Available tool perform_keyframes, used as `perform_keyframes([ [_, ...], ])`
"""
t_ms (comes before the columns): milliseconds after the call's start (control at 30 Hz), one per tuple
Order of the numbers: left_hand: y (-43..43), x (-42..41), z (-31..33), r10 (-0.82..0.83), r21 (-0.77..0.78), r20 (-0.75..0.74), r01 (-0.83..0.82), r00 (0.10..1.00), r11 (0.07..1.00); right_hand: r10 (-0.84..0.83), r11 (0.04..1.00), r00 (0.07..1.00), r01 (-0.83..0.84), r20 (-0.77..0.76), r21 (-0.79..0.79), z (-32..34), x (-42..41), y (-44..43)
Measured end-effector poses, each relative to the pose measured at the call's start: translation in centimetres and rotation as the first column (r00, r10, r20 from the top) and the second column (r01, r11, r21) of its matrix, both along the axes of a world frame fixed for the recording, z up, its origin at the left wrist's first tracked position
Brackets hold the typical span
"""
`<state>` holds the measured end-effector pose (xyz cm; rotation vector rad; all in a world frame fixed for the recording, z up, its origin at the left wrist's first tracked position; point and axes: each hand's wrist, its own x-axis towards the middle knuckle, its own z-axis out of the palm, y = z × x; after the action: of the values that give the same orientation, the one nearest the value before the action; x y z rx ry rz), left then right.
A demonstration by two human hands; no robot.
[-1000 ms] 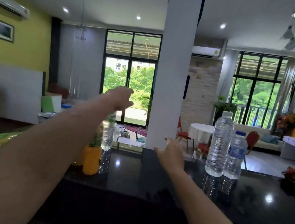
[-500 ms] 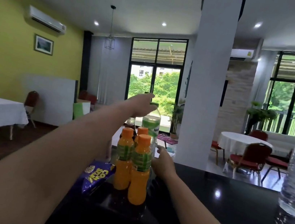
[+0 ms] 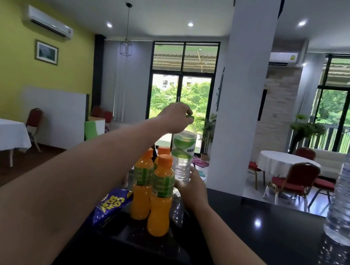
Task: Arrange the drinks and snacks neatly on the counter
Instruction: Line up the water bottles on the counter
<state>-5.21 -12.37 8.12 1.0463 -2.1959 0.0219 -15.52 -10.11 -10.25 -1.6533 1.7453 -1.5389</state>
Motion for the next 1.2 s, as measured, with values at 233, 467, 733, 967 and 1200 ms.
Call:
perform_keyframes([
  [233, 6.5, -5.5, 2.4, -0.132, -0.031, -0.067, 0.13, 0.989, 0.991, -0.151, 0.988, 0.987, 0.149, -0.048, -0.046, 2.4, -6.0, 7.3],
  [467, 12.2, -13.4, 1.4, -0.258, -0.014, -0.137, 0.258, 0.956, 0.966, -0.282, 0.959, 0.959, 0.281, -0.024, -0.028, 2.2, -13.9, 14.9],
  [733, 13.9, -19.6, -2.3, -0.342, 0.011, -0.192, 0.351, 0.92, 0.936, -0.391, 0.916, 0.92, 0.391, 0.019, -0.086, -1.1, -17.9, 18.5],
  [967, 12.9, -23.6, -2.7, -0.4, -0.037, -0.191, 0.4, 0.896, 0.916, -0.575, 0.815, 0.818, 0.573, 0.008, -0.086, -1.5, -19.7, 17.1],
  [1200, 12.1, -26.2, -3.6, -0.442, -0.087, -0.222, 0.434, 0.869, 0.897, -0.681, 0.73, 0.732, 0.674, -0.033, -0.113, -1.8, -21.1, 16.7],
])
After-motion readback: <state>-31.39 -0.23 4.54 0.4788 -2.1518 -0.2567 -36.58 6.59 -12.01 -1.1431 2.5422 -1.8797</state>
